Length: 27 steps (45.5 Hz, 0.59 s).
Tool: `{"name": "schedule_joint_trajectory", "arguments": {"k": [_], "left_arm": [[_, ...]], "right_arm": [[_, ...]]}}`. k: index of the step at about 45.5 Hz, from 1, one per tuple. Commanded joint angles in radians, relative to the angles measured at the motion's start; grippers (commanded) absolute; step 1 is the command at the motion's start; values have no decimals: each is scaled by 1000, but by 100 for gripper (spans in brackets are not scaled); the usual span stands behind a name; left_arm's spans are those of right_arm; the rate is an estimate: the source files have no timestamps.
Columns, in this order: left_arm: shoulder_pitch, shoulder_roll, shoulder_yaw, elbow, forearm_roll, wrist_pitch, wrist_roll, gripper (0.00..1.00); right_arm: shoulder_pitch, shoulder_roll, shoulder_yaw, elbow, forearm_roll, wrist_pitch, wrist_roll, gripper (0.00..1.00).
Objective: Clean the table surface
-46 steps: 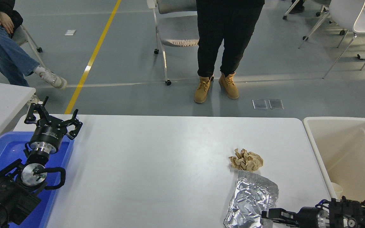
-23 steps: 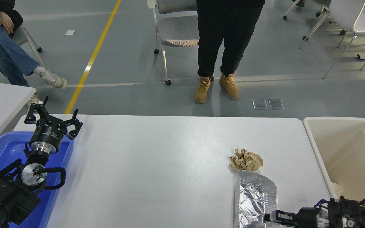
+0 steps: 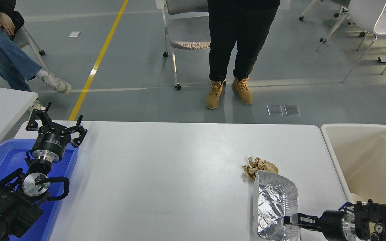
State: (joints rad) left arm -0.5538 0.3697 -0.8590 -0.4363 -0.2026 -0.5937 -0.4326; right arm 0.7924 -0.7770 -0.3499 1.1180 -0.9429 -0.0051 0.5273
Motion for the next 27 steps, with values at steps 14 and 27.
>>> {"name": "schedule_joint_trajectory", "arguments": {"k": [14, 27], "left_arm": [[0, 0, 0, 1, 0, 0, 0, 100], [0, 0, 0, 1, 0, 0, 0, 100]], "right_arm": [[249, -196, 8, 17, 7, 106, 129, 0], [389, -226, 65, 46, 13, 186, 142, 0]]}}
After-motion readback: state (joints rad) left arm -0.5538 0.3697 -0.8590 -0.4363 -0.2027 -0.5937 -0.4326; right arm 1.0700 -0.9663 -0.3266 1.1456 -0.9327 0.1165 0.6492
